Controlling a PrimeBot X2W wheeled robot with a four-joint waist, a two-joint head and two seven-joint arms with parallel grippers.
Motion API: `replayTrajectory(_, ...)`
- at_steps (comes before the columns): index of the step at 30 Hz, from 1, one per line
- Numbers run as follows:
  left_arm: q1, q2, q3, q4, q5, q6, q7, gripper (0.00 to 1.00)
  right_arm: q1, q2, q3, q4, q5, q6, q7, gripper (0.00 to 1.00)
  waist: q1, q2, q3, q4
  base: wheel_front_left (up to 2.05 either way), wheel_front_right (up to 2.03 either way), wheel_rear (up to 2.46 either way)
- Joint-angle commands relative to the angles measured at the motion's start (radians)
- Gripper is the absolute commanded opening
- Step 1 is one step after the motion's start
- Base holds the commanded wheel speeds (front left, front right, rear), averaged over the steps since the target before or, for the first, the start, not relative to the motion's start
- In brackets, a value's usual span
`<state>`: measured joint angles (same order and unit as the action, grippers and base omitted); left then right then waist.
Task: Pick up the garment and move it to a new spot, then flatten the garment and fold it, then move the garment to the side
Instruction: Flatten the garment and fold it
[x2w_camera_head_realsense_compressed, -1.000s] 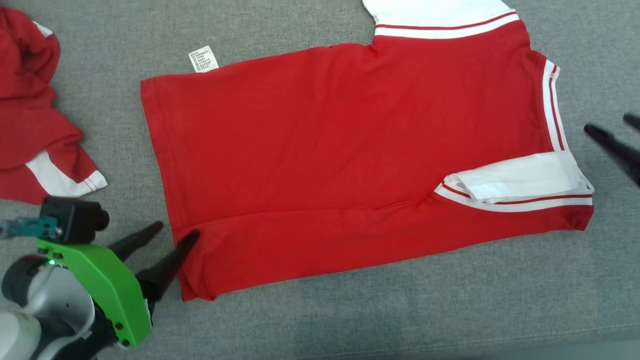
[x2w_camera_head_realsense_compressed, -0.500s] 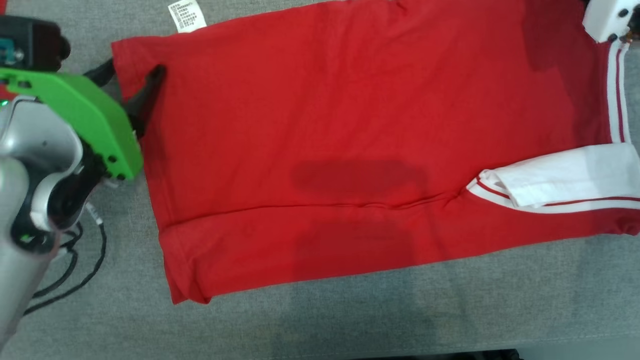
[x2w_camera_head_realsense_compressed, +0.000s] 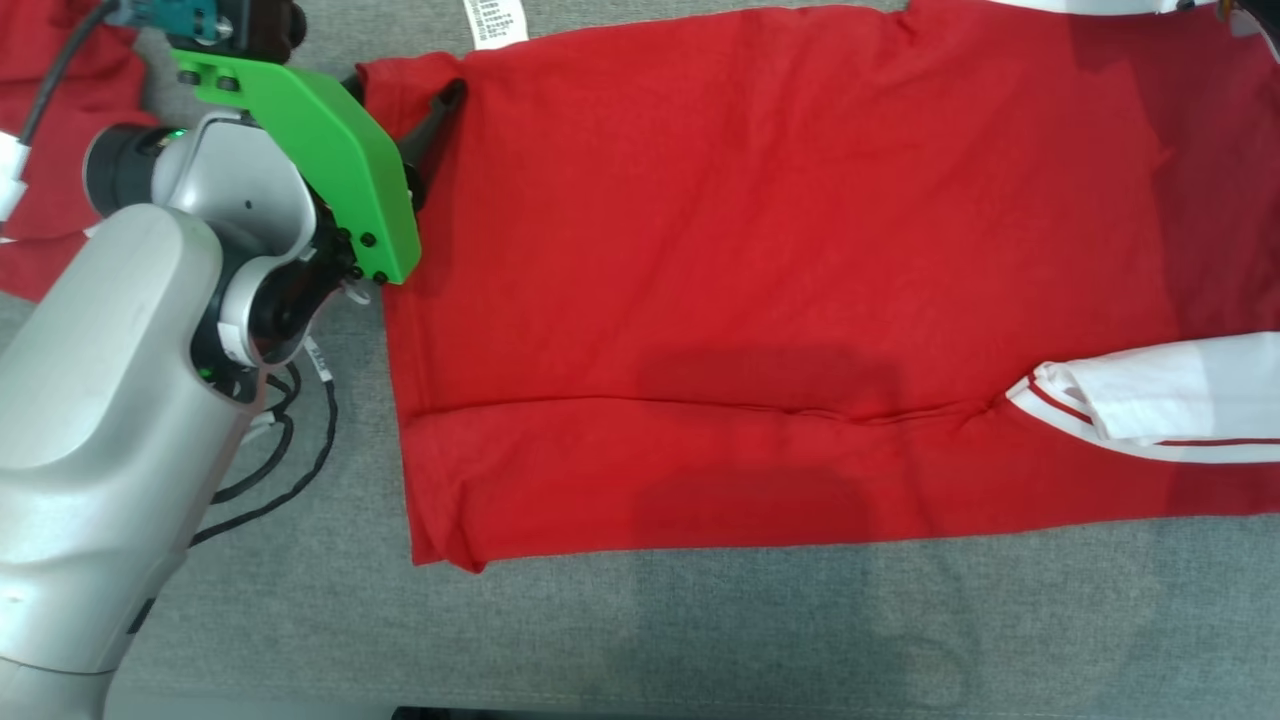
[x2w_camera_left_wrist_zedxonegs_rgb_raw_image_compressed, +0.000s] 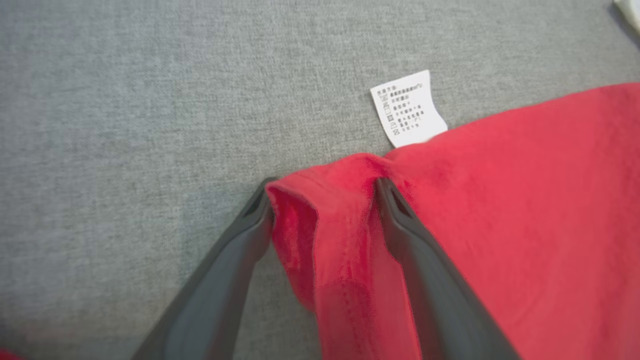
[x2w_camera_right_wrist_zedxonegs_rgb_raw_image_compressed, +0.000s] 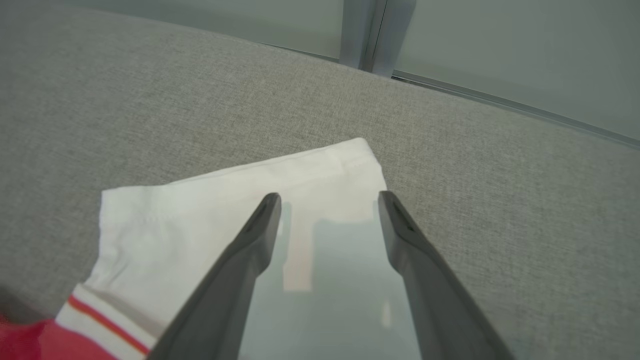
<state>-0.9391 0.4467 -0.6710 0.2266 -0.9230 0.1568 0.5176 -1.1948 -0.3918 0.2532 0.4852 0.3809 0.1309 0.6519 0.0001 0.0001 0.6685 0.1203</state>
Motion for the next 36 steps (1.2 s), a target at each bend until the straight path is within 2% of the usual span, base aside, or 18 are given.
replayTrajectory(1, 0.044, -0.023, -0.043, 0.052, -0.007, -0.016, 0.021, 1.00, -0.020, -0.006, 0.005, 0.033, -0.016, 0.000, -0.017, 1.00, -0.0001, -0.0001, -0.014, 0.018, 0.00, 0.00, 0.00)
replayTrajectory(15, 0.025, -0.068, -0.069, 0.119, -0.024, -0.058, 0.029, 1.00, -0.074, -0.010, -0.048, 0.191, -0.073, 0.000, -0.049, 1.00, -0.0001, -0.0001, 0.008, 0.037, 0.00, 0.00, 0.00)
replayTrajectory(16, 0.025, -0.066, -0.074, 0.123, -0.022, -0.060, 0.031, 0.91, -0.075, -0.008, -0.051, 0.200, -0.077, 0.000, -0.048, 1.00, -0.0001, -0.0001, 0.010, 0.038, 0.00, 0.00, 0.00)
replayTrajectory(17, 0.024, -0.066, -0.075, 0.125, -0.021, -0.063, 0.031, 0.48, -0.075, -0.005, -0.053, 0.208, -0.080, 0.000, -0.051, 1.00, -0.0001, -0.0001, 0.012, 0.039, 0.00, 0.00, 0.00)
replayTrajectory(18, 0.023, -0.066, -0.077, 0.126, -0.020, -0.065, 0.030, 0.33, -0.074, -0.001, -0.054, 0.213, -0.085, 0.000, -0.055, 1.00, -0.0001, -0.0001, 0.013, 0.040, 0.00, 0.00, 0.00)
replayTrajectory(19, 0.022, -0.068, -0.079, 0.127, -0.020, -0.070, 0.030, 0.00, -0.073, 0.005, -0.054, 0.218, -0.087, 0.000, -0.060, 1.00, -0.0001, -0.0001, 0.014, 0.041, 0.00, 0.00, 0.00)
replayTrajectory(22, 0.016, -0.079, -0.086, 0.119, -0.027, -0.089, 0.032, 0.00, -0.073, 0.021, -0.052, 0.229, -0.091, 0.000, -0.067, 1.00, -0.0001, -0.0001, 0.018, 0.045, 0.00, 0.00, 0.00)
replayTrajectory(23, 0.015, -0.082, -0.085, 0.115, -0.032, -0.091, 0.032, 0.00, -0.075, 0.022, -0.053, 0.234, -0.092, 0.000, -0.070, 0.91, -0.0001, -0.0001, 0.020, 0.047, 0.00, 0.00, 0.00)
replayTrajectory(24, 0.012, -0.081, -0.083, 0.112, -0.034, -0.096, 0.031, 0.00, -0.079, 0.024, -0.054, 0.239, -0.093, 0.000, -0.074, 0.73, -0.0001, -0.0001, 0.021, 0.048, 0.00, 0.00, 0.00)
replayTrajectory(27, 0.013, -0.086, -0.078, 0.102, -0.043, -0.107, 0.019, 0.00, -0.079, 0.030, -0.053, 0.252, -0.078, 0.000, -0.079, 0.00, -0.0001, -0.0001, 0.022, 0.053, 0.00, 0.00, 0.00)
replayTrajectory(36, 0.039, -0.048, -0.031, 0.053, -0.037, -0.122, -0.075, 0.00, -0.092, 0.002, -0.028, 0.169, 0.036, 0.000, -0.161, 0.00, -0.0001, -0.0001, 0.005, 0.029, 0.00, 0.00, 0.00)
